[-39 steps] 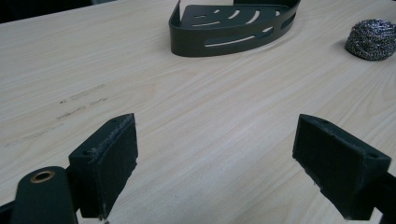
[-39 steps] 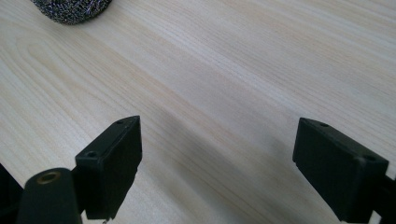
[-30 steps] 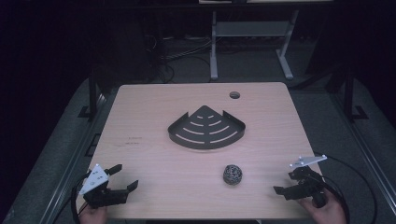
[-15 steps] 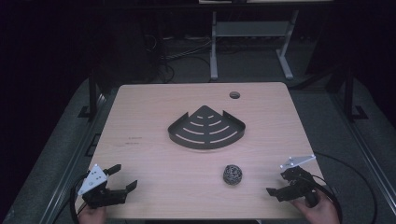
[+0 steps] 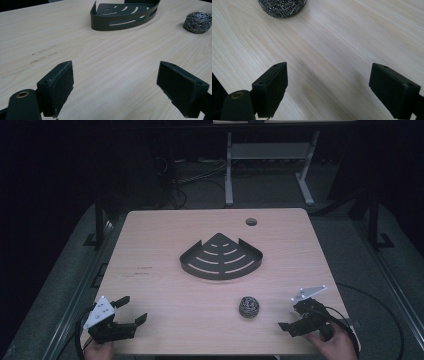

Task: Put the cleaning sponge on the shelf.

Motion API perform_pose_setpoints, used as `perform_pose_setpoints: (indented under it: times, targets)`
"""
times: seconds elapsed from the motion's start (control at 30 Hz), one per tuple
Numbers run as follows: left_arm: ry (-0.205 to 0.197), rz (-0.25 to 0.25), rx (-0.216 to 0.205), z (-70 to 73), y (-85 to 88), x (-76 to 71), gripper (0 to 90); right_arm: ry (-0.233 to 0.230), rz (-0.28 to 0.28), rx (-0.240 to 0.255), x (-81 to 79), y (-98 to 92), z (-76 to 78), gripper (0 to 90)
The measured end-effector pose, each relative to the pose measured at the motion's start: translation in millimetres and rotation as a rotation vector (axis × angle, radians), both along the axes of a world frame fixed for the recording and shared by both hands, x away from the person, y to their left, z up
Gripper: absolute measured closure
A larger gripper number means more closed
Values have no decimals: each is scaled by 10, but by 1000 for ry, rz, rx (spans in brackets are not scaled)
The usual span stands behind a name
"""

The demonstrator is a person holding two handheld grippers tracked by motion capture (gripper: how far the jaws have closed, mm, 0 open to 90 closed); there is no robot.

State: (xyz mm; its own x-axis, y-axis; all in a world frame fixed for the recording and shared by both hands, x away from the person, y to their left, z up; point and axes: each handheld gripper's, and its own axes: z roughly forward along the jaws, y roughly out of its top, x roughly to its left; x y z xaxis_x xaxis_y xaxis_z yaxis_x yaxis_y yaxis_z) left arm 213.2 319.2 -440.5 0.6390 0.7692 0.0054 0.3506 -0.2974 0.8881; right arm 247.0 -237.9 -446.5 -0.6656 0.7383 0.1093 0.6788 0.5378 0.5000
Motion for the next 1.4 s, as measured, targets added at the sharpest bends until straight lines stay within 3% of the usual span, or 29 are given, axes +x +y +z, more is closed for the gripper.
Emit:
perform_pose_setpoints:
  times: [0.83,1.4]
  targets:
    - [2,6,-3,2,9,1,133,9,68,-19,36,251,7,147]
    - [2,8,-17,6,30,0,133,-2,171,-51,116,608,71,147]
